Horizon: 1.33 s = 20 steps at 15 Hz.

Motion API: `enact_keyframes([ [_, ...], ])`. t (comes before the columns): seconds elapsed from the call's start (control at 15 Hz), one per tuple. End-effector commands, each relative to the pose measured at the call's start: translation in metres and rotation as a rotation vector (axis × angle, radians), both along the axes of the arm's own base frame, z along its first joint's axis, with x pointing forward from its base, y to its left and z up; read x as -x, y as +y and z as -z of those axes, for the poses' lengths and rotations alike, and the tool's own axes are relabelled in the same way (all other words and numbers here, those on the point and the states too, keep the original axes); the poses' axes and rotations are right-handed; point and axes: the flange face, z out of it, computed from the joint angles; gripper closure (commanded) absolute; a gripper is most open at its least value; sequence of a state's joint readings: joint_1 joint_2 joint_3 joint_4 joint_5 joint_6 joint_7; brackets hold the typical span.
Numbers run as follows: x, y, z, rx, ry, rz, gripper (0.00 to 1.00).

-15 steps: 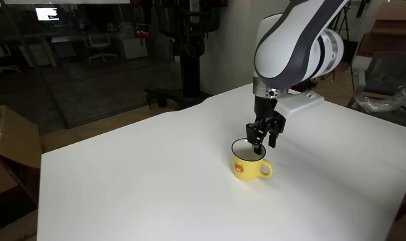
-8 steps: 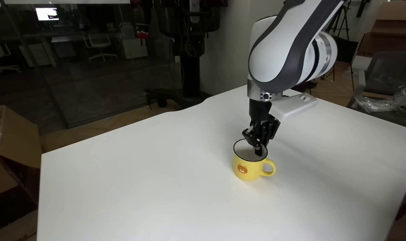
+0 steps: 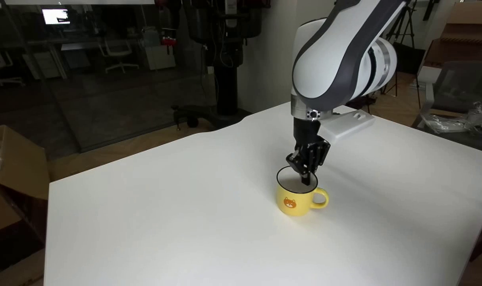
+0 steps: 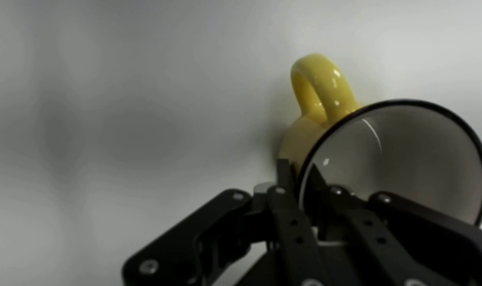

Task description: Move the mug to the right

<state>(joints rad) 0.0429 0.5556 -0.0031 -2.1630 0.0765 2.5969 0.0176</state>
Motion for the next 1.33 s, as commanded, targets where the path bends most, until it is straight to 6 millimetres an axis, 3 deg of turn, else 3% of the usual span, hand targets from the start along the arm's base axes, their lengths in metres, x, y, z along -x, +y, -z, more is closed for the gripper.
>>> enact_keyframes([
  [0.0,-0.001,0.0,0.0,0.0,0.001,0.0,0.89],
  [0.07,-0.001,0.0,0.0,0.0,0.001,0.0,0.97],
  [0.27,-0.015,-0.008,-0.008,-0.019,-0.039,0.192,0.97],
  [0.4,-0.024,-0.025,-0.013,-0.018,-0.057,0.282,0.97],
  [0.87,-0.043,-0.121,-0.028,-0.01,-0.107,0.602,0.97],
  [1.07,-0.042,-0.16,-0.024,-0.005,-0.106,0.746,0.97],
  [1.27,-0.041,-0.182,-0.011,-0.012,-0.074,0.887,0.97],
])
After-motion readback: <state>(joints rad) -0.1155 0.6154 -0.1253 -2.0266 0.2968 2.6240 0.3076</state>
